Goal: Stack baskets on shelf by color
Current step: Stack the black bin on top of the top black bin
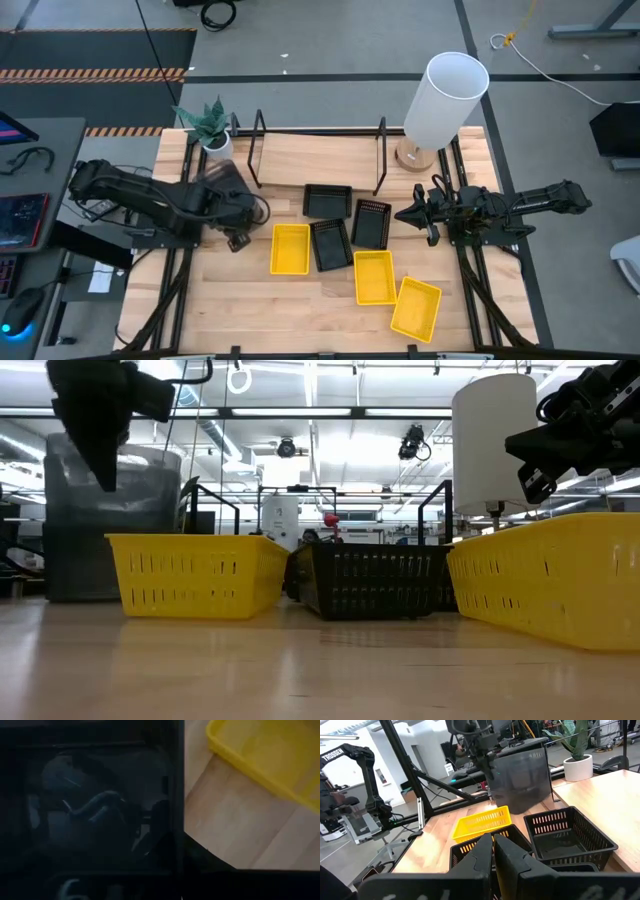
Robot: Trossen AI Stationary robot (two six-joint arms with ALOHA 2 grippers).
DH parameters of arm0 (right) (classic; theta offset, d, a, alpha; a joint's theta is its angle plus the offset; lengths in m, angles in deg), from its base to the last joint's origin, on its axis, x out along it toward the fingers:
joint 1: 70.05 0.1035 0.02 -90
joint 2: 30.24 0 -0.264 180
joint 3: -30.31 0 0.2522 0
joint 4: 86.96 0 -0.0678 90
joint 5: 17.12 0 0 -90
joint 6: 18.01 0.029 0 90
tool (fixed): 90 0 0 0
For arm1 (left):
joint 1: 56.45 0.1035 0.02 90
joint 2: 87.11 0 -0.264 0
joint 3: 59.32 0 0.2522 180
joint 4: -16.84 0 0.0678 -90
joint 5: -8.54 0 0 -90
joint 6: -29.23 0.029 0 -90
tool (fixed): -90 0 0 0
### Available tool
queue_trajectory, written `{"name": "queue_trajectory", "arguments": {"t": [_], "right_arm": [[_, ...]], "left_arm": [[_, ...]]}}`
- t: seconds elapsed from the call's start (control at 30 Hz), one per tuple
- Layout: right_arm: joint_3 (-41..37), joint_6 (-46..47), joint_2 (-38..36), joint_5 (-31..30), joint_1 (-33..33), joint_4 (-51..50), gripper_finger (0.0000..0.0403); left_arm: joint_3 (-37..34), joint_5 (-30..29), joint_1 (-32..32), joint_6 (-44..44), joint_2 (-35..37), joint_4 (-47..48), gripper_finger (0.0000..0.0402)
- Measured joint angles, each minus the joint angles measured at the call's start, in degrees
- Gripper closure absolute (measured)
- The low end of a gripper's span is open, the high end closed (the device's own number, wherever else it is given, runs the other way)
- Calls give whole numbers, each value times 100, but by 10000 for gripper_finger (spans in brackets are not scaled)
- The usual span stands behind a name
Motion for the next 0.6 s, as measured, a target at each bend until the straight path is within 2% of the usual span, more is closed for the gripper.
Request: {"name": "queue_trajectory", "arguments": {"t": [0.33,0.43,0.6], "right_arm": [[0,0,1,0,1,-1,378],[0,0,0,1,1,0,378],[0,0,0,0,1,0,378]], "left_arm": [[-391,410,-76,54,-6,-549,393],[-527,434,-180,10,-6,-821,360],[-617,704,-226,-230,-8,-1161,276]]}}
